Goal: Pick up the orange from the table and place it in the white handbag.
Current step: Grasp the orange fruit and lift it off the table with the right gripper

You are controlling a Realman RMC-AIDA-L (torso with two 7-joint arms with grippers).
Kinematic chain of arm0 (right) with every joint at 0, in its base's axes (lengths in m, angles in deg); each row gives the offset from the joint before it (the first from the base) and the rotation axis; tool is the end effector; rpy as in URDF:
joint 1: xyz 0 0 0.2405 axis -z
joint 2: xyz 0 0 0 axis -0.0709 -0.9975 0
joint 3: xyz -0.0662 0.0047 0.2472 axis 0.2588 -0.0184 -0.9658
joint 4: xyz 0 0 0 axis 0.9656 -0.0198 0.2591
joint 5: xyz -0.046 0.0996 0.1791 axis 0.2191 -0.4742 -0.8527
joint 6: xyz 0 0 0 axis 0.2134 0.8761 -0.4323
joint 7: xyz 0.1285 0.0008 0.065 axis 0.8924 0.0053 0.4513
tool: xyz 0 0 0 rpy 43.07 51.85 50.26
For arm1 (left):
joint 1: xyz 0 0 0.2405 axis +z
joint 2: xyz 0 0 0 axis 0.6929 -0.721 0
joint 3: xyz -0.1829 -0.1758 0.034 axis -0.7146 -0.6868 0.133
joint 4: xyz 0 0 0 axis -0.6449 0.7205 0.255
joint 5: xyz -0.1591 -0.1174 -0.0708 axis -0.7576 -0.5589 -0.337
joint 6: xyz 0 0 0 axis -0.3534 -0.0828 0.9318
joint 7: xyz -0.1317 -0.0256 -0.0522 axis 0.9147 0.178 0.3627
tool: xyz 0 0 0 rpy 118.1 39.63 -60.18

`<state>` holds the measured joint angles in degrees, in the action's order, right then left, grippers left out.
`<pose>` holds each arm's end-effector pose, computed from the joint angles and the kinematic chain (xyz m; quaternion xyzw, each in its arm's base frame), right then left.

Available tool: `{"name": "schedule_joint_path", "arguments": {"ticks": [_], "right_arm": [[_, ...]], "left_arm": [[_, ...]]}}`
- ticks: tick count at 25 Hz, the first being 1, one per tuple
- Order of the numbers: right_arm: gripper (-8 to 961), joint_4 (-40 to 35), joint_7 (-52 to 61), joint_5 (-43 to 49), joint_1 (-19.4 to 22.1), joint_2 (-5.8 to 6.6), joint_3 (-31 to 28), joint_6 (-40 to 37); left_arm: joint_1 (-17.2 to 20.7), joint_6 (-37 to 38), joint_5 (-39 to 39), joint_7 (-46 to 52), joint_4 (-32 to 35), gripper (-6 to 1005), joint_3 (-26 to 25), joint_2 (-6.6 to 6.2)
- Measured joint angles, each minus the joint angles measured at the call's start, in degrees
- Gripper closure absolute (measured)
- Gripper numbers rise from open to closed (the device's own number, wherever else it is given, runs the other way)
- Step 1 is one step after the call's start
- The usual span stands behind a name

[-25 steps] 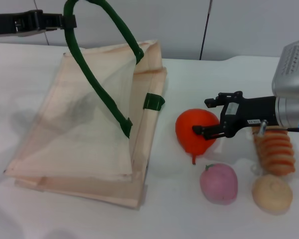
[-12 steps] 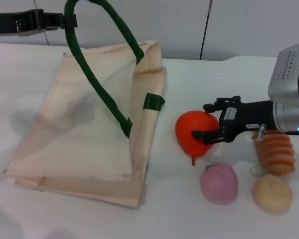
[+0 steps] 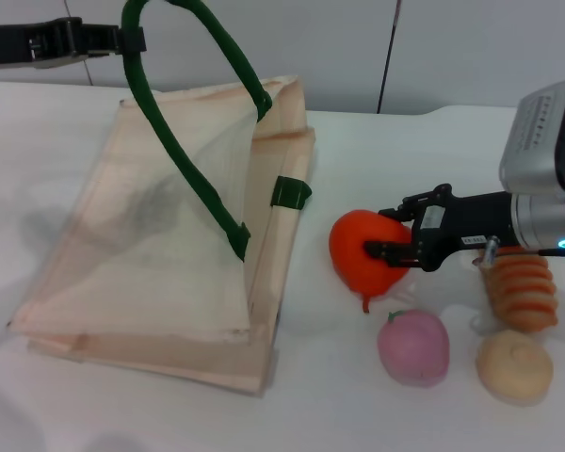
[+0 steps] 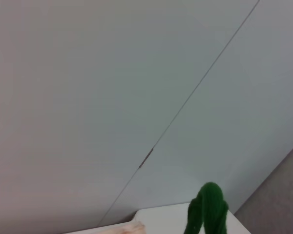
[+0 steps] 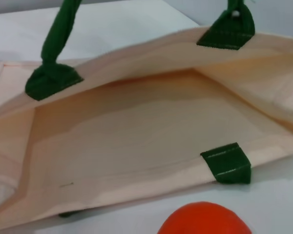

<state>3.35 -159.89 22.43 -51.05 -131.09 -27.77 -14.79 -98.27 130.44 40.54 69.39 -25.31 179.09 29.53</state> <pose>0.2241 0.3985 -0.0553 -0.9830 0.1114 0.0500 0.1370 -0.2302 0.3908 0.1408 -0.8329 -0.4290 -0.2962 0.1859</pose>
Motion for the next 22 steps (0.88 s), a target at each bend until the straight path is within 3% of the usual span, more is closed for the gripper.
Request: {"name": "schedule_joint_path", "arguments": {"ticks": [8,22], "right_arm": [[484,-0.1,2.4,0.0,-0.2,0.05,2.9,-1.5],[634,-0.6,2.5,-0.4,-0.1,0.15,2.6,-0.8]], "left_arm": [[-0.2,0.0,-0.1,0.0,0.0,877,0.0,0.00],[-0.6,0.1,-0.1,0.1,0.0,865,0.0,0.00]]}}
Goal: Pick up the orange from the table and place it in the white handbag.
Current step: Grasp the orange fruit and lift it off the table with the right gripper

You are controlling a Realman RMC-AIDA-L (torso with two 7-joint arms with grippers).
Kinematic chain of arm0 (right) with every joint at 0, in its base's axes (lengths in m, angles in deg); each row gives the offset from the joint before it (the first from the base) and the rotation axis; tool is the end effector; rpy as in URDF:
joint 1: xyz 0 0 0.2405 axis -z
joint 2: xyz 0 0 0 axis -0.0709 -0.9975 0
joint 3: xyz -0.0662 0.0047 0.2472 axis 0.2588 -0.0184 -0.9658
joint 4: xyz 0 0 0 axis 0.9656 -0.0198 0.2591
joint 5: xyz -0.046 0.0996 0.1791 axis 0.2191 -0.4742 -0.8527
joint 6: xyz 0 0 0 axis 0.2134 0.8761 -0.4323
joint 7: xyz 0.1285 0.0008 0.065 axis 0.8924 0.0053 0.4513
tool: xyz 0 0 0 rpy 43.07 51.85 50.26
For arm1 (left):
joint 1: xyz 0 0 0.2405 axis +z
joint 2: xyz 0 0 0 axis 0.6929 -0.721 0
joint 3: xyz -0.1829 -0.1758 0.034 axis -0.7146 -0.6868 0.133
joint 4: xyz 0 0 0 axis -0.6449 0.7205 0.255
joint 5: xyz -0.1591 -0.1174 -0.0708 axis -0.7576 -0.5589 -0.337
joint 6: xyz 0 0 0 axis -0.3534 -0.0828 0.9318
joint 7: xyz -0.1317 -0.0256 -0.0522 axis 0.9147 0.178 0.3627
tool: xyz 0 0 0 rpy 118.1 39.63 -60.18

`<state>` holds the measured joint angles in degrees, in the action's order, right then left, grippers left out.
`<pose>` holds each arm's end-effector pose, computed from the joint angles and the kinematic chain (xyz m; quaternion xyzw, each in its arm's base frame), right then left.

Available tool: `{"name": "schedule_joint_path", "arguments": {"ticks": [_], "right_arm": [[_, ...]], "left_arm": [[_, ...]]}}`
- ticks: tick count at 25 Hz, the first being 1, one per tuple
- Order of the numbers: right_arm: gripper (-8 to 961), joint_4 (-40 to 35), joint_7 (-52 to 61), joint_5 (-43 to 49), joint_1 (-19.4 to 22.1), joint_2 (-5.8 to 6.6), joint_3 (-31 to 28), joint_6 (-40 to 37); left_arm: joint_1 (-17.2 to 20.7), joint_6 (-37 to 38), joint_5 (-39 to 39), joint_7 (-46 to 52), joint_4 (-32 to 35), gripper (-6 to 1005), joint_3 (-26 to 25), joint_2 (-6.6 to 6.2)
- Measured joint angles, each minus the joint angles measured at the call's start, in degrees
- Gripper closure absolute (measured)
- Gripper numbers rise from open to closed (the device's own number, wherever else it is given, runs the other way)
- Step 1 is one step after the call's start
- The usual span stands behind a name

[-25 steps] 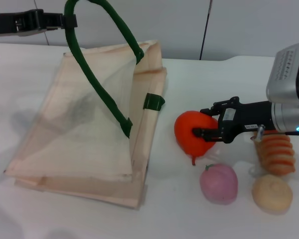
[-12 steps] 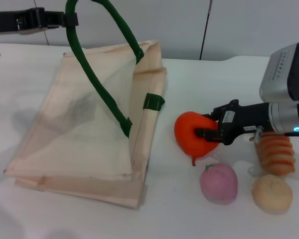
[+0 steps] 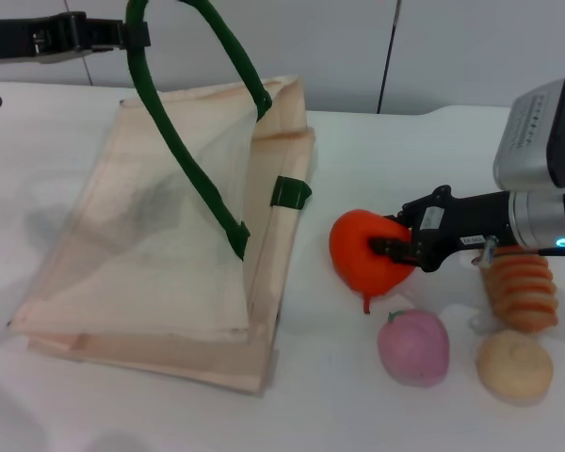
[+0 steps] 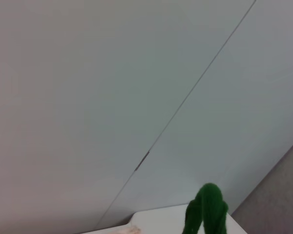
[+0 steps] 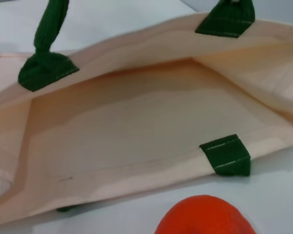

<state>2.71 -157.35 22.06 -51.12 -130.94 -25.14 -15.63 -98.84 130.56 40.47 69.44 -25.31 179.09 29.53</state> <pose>0.2233 0.3996 -0.0563 -0.9830 0.1182 0.0386 0.1354 -0.2260 0.3929 0.1408 -0.8351 -0.4247 -0.2978 0.1834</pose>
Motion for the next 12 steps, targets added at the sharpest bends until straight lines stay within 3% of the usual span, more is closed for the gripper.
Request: {"name": "schedule_joint_path", "arguments": {"ticks": [12], "right_arm": [[690,-2.8,-0.2,-0.3,0.7,0.12,-4.1,3.8]], "left_arm": [[-0.4,0.4,-1.4,0.5,0.0,852,0.0,-0.14]]}}
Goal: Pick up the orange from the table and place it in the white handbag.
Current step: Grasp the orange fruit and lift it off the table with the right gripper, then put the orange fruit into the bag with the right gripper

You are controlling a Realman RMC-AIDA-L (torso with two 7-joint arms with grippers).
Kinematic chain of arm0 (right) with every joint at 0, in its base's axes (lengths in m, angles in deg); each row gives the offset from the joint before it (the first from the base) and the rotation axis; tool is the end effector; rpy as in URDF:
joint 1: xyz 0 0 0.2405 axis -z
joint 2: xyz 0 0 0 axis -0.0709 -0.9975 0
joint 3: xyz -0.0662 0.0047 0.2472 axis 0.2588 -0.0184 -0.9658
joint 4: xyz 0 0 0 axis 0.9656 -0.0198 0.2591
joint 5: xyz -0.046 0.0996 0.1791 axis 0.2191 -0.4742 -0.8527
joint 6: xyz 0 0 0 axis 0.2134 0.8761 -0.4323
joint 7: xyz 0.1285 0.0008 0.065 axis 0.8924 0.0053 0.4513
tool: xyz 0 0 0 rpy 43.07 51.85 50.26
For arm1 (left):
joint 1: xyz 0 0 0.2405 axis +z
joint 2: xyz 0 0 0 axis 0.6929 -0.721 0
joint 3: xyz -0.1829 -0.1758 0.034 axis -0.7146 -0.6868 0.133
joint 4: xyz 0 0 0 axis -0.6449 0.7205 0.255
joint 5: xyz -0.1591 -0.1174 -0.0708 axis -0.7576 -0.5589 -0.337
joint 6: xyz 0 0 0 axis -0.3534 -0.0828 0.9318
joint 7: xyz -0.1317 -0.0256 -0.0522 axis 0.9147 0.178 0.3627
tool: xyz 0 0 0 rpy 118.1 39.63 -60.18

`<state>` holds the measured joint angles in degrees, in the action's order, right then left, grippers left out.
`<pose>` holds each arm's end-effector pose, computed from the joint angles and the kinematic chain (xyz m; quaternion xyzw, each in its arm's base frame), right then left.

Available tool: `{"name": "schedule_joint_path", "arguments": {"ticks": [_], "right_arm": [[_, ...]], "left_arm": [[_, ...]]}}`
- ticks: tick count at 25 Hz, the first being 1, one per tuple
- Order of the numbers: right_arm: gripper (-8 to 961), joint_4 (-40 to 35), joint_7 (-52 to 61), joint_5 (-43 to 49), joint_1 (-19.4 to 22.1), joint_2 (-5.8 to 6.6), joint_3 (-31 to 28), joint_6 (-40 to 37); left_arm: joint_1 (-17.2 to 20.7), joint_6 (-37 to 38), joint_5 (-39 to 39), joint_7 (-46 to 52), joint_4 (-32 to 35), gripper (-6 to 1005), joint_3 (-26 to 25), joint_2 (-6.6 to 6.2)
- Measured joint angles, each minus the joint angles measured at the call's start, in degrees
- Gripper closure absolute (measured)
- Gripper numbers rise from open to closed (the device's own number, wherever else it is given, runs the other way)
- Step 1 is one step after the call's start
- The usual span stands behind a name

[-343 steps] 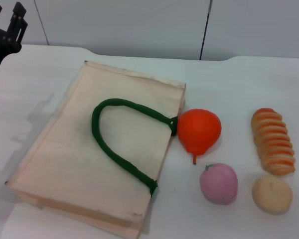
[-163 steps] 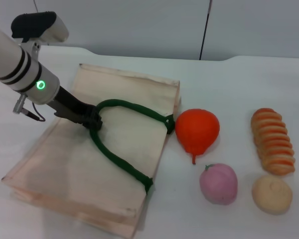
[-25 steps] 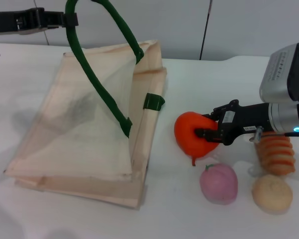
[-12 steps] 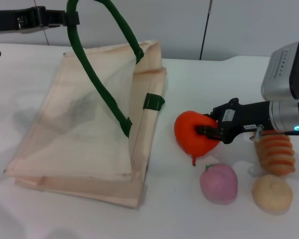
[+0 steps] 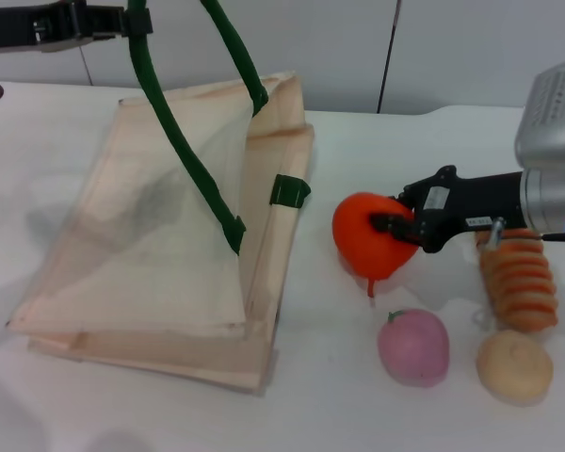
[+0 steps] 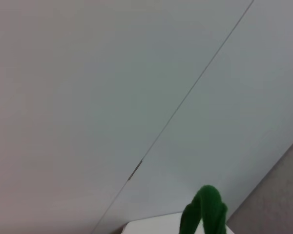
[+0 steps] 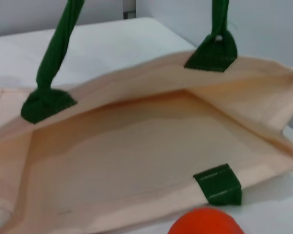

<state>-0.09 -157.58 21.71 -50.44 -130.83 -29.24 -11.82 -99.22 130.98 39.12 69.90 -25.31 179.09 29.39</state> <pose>0.2144 0.4030 -0.0427 -0.9802 0.1176 0.0757 0.1398 -0.2206 0.3948 0.1435 -0.8349 -0.4180 -0.3092 0.1808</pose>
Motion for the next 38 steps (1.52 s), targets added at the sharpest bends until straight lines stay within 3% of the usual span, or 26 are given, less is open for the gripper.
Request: {"name": "schedule_joint_path", "arguments": {"ticks": [19,29,38], "right_arm": [[847,-6.9,0.0,-6.9,0.0,-0.30,-0.6,7.7],[883,-6.4,0.0,-14.2,-2.8,-0.56,9.2,6.8],[884,-6.3,0.3,-22.0,-4.4,-0.75,18.4,0.6]], "left_arm": [[-2.4,3.9,-4.0,2.0,0.0,831,0.0,-0.87],[-3.4,5.3,-6.2,3.1,0.0,820,0.0,-1.10],[-4.0,6.6,-7.7,3.3,0.0,810,0.0,-1.10]]}}
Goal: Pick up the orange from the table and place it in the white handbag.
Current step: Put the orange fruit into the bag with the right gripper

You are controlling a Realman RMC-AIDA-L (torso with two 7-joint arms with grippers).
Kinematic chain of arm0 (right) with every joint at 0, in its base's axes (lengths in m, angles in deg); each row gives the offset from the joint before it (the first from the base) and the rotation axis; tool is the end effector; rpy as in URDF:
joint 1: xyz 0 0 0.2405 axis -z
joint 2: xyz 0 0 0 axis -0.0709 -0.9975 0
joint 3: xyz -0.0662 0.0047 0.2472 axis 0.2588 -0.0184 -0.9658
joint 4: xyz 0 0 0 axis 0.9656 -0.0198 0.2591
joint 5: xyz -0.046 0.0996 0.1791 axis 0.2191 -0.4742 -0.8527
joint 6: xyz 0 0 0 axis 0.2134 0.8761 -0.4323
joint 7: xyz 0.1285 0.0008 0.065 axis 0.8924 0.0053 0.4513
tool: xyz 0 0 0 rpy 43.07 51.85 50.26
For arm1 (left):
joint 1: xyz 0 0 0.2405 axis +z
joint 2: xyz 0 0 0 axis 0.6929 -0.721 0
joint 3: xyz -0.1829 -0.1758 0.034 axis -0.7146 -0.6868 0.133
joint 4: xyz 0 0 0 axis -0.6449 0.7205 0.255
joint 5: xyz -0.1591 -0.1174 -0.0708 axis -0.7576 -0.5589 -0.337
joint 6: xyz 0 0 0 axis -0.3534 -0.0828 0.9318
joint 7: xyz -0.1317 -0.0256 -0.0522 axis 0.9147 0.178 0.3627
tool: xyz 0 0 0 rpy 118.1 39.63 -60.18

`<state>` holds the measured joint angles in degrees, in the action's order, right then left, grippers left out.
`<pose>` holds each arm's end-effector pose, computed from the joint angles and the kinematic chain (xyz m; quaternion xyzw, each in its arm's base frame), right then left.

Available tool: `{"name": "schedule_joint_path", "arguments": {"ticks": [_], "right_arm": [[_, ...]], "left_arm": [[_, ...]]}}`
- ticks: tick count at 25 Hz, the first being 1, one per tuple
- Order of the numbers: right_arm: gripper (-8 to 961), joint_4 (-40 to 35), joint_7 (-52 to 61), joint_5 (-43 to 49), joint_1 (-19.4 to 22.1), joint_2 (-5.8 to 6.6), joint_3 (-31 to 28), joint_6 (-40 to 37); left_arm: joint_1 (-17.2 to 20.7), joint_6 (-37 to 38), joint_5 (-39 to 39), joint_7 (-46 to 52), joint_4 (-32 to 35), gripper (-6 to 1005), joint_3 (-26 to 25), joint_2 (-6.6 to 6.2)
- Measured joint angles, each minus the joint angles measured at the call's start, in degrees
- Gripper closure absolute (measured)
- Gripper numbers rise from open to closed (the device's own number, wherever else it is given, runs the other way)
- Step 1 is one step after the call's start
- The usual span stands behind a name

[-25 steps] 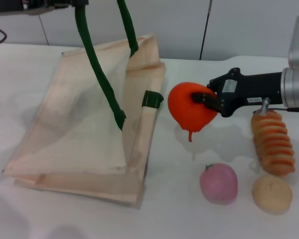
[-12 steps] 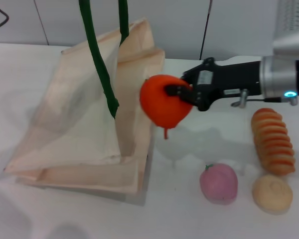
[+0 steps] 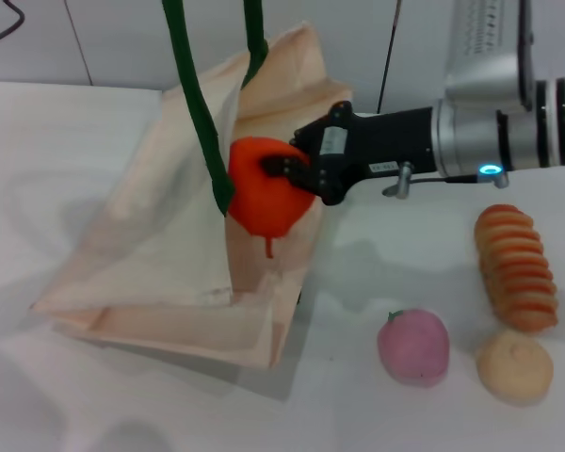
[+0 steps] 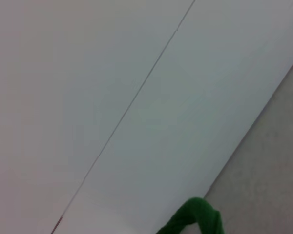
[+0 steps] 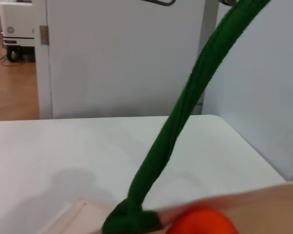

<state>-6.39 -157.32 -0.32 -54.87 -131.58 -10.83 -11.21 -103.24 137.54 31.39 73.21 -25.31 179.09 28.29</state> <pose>0.1162 0.4054 -0.0610 -0.9814 0.0193 0.1696 0.0877 -0.1719 0.4009 0.1591 -0.8471 -0.3574 -0.3734 0.1237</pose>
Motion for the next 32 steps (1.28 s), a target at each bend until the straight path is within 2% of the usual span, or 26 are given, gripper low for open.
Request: {"name": "schedule_joint_path", "arguments": {"ticks": [12,25,31,32], "right_arm": [[886,4.8,0.0,-5.1,-5.1,-0.33,9.3,-10.7],[886,4.8,-0.1,-10.8,-5.5,-0.63,19.6,-20.5],[832,4.5,0.0,-10.9,-5.5,-0.61,20.1,-19.7],[786,4.4,0.0,-10.9,-5.5,-0.59,20.1,-19.4]], "left_arm": [[-0.7,1.6,-4.2,1.8,0.0,797,0.0,-0.05],[-0.6,1.6,-5.9,2.3,0.0,783,0.0,-0.10],[0.4,1.5,-5.9,2.2,0.0,776,0.0,-0.21],[0.6,1.5,-6.0,2.2,0.0,775,0.0,-0.23]]}}
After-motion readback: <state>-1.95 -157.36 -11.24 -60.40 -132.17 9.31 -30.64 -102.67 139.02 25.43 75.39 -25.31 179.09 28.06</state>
